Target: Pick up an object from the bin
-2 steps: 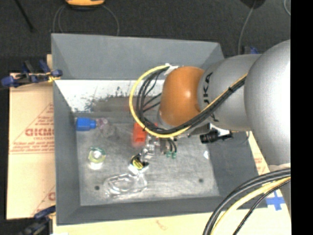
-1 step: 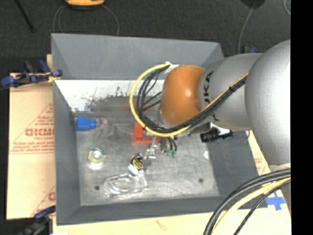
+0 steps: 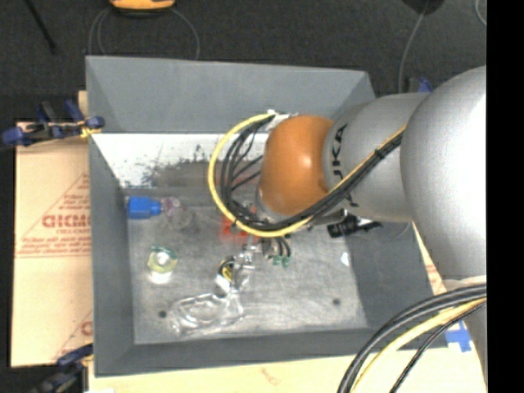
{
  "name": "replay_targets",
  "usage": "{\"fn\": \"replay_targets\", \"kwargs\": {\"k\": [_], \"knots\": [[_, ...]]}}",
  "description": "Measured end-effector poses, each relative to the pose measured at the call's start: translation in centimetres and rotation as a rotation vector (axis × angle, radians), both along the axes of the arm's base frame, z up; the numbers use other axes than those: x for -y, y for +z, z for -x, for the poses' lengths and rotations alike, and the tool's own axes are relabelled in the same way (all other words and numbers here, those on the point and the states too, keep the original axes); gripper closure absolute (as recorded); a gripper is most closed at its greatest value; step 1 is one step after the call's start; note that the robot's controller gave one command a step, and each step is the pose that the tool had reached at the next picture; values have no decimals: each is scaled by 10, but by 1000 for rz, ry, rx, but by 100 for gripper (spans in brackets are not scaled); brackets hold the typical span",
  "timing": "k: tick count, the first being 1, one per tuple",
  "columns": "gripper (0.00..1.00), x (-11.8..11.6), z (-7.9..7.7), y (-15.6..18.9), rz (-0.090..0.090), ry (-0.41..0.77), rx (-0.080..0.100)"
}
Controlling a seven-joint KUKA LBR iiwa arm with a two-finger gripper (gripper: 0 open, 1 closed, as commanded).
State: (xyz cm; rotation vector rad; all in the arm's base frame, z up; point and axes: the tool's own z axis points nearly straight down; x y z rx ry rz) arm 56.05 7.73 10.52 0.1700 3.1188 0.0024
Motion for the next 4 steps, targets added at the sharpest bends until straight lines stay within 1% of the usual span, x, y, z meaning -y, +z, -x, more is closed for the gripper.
{"fn": "replay_targets", "kwargs": {"k": [1, 2, 3, 4], "knots": [[0, 12, 9, 10, -3, -275, -13], [0, -3, 6, -7, -2, -205, -12], [0, 0, 10, -32, -3, -189, -5], [0, 6, 18, -30, -5, -144, 4]]}}
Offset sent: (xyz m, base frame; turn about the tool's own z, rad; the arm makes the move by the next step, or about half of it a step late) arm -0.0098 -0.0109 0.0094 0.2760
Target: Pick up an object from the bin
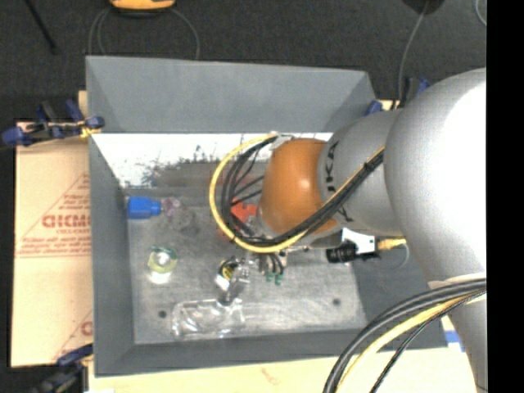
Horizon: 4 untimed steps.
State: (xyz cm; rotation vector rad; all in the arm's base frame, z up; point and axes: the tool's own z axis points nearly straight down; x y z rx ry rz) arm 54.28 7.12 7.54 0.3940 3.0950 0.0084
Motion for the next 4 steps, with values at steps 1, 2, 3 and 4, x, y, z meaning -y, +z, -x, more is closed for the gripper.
{"fn": "replay_targets", "kwargs": {"k": [1, 2, 3, 4], "knots": [[0, -11, 9, 2, 8, 193, 15], [100, -12, 10, 2, 5, 190, 9], [0, -12, 9, 2, 5, 189, 14], [0, -9, 6, 1, 0, 185, 6]]}}
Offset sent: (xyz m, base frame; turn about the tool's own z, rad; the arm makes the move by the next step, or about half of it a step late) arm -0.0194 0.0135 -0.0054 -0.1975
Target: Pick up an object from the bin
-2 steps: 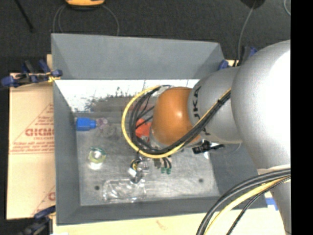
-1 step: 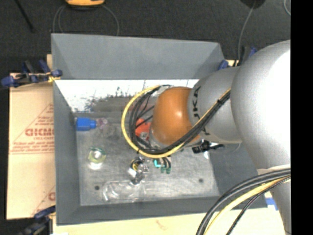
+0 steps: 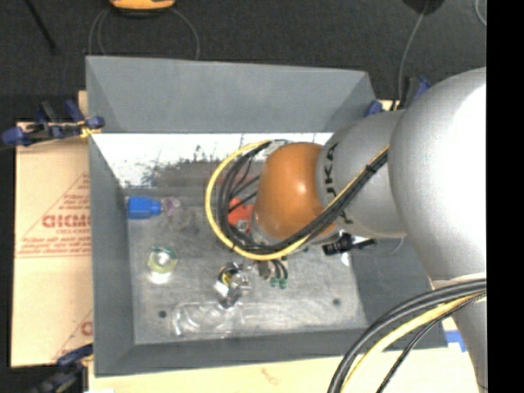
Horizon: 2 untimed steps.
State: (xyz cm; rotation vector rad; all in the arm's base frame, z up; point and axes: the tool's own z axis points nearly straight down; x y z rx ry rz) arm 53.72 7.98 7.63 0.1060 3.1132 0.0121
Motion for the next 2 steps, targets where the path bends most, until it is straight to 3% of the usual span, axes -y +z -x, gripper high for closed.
{"fn": "replay_targets", "kwargs": {"k": [1, 2], "knots": [[100, 1, -1, 1, 1, -1, 2], [100, 18, -29, 161, 12, 288, -14]]}}
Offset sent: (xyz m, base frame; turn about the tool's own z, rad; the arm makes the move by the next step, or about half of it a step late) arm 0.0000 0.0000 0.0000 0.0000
